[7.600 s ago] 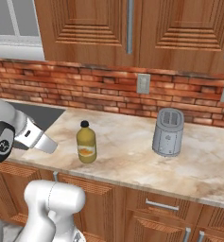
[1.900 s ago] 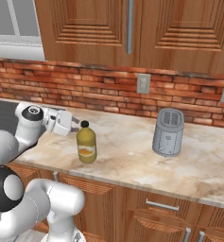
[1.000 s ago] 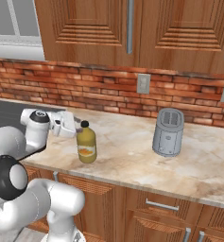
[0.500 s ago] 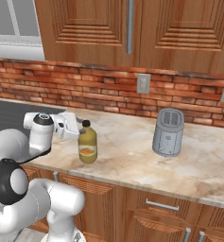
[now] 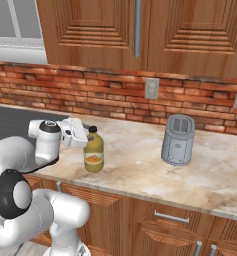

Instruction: There is a wine glass and glass cup on the dining counter. Place the wine bottle next to the wine glass and the juice bottle next to the glass cup.

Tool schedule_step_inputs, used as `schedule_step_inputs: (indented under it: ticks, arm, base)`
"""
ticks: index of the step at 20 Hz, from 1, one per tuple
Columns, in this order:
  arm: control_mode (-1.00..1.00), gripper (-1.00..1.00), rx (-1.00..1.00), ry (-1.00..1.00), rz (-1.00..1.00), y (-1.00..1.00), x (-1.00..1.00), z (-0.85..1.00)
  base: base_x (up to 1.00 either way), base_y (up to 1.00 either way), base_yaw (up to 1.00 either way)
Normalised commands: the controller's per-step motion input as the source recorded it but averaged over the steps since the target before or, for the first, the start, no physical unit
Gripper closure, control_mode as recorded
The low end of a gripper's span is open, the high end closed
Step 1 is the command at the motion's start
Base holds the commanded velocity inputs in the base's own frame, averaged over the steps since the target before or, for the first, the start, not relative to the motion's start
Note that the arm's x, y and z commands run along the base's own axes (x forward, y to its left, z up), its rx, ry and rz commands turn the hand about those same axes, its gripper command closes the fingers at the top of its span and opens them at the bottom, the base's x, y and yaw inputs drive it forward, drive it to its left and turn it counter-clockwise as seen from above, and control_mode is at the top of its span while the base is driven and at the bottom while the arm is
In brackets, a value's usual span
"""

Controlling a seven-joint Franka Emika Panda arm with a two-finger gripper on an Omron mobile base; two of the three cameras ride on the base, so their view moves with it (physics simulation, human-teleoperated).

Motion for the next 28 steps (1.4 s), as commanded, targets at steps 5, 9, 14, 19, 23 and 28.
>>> schedule_step_inputs:
  ticks: [5, 9, 14, 19, 23, 28]
  arm:
    - [-1.0, -1.0, 0.0, -0.04, 0.05, 0.0, -0.04, 0.0]
    - [-1.0, -1.0, 0.0, -0.01, 0.06, 0.0, -0.08, 0.0]
    - [-1.0, -1.0, 0.0, 0.0, 0.02, -0.01, -0.1, 0.0]
    - [-1.0, -1.0, -0.02, 0.01, 0.0, -0.04, -0.07, 0.0]
    - [-1.0, -1.0, -0.02, 0.02, 0.0, -0.02, -0.05, 0.0]
    - [-1.0, -1.0, -0.04, 0.02, 0.0, -0.07, 0.0, 0.0]
  base:
    - [0.0, 0.0, 0.0]
    - [0.0, 0.0, 0.0]
    - [0.0, 0.0, 0.0]
    - [0.0, 0.0, 0.0]
    - [0.0, 0.0, 0.0]
    - [0.0, 0.0, 0.0]
